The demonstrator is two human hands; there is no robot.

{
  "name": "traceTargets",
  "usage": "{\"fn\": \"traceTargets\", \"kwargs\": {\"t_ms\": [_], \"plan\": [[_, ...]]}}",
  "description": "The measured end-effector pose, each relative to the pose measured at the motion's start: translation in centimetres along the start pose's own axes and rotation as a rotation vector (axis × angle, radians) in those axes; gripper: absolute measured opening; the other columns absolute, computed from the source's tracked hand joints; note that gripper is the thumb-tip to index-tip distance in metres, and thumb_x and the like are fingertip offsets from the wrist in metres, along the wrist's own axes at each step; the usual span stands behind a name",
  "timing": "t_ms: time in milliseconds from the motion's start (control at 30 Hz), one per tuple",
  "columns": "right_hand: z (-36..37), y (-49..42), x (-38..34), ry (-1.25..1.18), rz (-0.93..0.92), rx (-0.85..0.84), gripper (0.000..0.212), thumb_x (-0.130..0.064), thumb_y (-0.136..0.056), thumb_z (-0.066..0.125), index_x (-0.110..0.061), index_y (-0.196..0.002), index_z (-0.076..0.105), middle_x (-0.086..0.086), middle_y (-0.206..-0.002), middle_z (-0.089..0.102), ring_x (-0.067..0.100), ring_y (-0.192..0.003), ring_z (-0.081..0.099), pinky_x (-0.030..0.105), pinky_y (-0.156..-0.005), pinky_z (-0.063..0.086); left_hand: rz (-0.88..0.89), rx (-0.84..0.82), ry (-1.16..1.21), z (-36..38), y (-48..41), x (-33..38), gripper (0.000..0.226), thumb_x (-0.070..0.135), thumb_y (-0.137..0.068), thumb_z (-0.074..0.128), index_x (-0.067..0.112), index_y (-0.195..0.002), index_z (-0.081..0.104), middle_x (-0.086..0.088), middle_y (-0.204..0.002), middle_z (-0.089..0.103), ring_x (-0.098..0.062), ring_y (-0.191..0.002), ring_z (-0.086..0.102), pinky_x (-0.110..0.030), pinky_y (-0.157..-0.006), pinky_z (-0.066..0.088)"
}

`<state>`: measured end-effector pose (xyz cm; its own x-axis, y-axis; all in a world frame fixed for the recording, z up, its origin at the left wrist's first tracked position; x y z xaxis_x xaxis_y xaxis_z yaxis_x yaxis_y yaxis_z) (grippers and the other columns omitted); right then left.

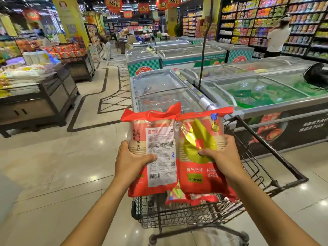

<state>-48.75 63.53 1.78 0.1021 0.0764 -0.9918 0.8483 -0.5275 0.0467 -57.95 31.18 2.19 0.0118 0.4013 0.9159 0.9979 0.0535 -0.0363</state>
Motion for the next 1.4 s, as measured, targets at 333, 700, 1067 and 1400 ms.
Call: {"fn": "traceTargets", "kwargs": {"t_ms": [333, 700, 1067, 1400], "plan": [[3.3, -11.5, 4.3, 0.099, 0.063, 0.093, 0.078, -0.032, -0.040, 0.093, -0.034, -0.105, 0.048, 0.003, -0.106, 0.068, 0.025, -0.095, 0.070, 0.051, -0.085, 0.058, -0.118, -0.092, 0.024, 5.6, -12.1, -6.6, 0.068, 0.027, -0.063, 0.098, 0.025, -0.112, 0.051, 0.006, -0.106, 0.070, -0.013, -0.090, 0.071, -0.042, -0.079, 0.060], [2.6, -19.6, 13.5, 0.127, 0.261, 0.110, 0.077, -0.003, -0.060, 0.094, -0.012, -0.121, 0.047, 0.009, -0.106, 0.067, 0.026, -0.087, 0.071, 0.035, -0.065, 0.055, -0.337, -0.183, -0.046, 12.8, -18.5, -18.4, 0.060, 0.028, -0.056, 0.099, 0.032, -0.094, 0.054, 0.010, -0.096, 0.070, -0.009, -0.082, 0.069, -0.037, -0.079, 0.055], [2.7, -26.7, 31.7, 0.281, 0.563, -0.020, 0.101, -0.035, -0.033, 0.103, -0.005, -0.117, 0.058, 0.015, -0.103, 0.072, 0.026, -0.081, 0.073, 0.041, -0.069, 0.061, -0.579, -0.268, -0.159, 21.2, -19.1, -30.0, 0.045, 0.014, -0.060, 0.097, 0.024, -0.091, 0.066, 0.009, -0.083, 0.074, -0.013, -0.078, 0.072, -0.026, -0.065, 0.048], [5.4, -31.0, 48.2, 0.545, 0.726, -0.124, 0.087, -0.024, -0.056, 0.099, -0.017, -0.125, 0.046, 0.003, -0.107, 0.066, 0.027, -0.094, 0.067, 0.040, -0.084, 0.055, -0.834, -0.247, -0.378, 25.8, -19.1, -43.9, 0.054, 0.024, -0.062, 0.098, 0.018, -0.094, 0.055, 0.004, -0.081, 0.067, -0.015, -0.067, 0.065, -0.028, -0.059, 0.047]]}}
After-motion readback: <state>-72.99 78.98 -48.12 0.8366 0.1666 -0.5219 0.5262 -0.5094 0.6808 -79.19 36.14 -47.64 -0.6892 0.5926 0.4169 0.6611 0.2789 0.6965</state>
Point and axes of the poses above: each hand's wrist, its own y-axis away from the middle knuckle, its own z-axis out of the palm, x = y × z, the point moved 9 cm from there along -y, towards the middle knuckle
